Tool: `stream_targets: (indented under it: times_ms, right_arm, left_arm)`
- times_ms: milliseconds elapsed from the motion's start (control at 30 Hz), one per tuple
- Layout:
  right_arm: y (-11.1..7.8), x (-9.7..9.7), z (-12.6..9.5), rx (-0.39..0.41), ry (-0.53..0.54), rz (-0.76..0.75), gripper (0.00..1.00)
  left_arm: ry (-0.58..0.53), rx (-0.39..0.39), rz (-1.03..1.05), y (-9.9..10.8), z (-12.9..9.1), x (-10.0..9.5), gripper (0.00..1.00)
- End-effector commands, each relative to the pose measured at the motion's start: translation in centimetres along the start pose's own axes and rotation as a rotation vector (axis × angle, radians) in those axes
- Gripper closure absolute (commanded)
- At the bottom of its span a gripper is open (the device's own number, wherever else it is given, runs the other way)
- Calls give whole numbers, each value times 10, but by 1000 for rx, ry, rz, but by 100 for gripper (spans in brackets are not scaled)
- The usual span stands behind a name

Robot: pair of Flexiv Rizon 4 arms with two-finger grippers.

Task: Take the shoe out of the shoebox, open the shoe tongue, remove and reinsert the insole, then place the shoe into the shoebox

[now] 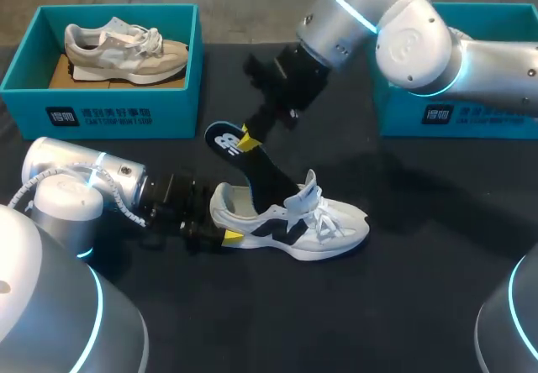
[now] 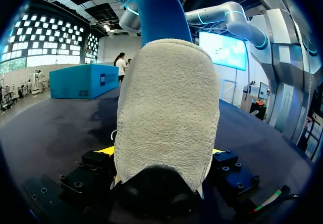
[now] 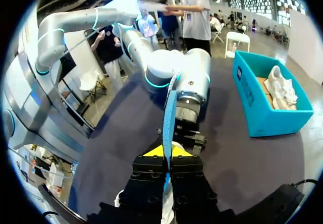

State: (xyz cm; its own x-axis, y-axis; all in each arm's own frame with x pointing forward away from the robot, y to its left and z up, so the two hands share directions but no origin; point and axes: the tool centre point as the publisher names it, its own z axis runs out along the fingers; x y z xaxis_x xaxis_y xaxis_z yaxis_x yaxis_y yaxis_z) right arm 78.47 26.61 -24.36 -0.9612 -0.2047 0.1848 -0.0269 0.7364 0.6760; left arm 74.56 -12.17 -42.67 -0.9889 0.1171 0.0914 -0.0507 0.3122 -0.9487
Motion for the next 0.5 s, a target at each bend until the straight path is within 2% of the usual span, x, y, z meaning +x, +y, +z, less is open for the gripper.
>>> stream_targets:
  times_ms: [33, 333, 500]
  right_arm:
    - [6, 4, -9, -10, -67, -11, 100]
    - [25, -2, -34, -86, -160, -43, 100]
    - [46, -4, -56, -105, -220, -58, 100]
  left_arm:
    - [-1, -1, 0, 2, 1, -1, 100]
    - [-1, -1, 0, 2, 1, -1, 100]
    - [-1, -1, 0, 2, 1, -1, 100]
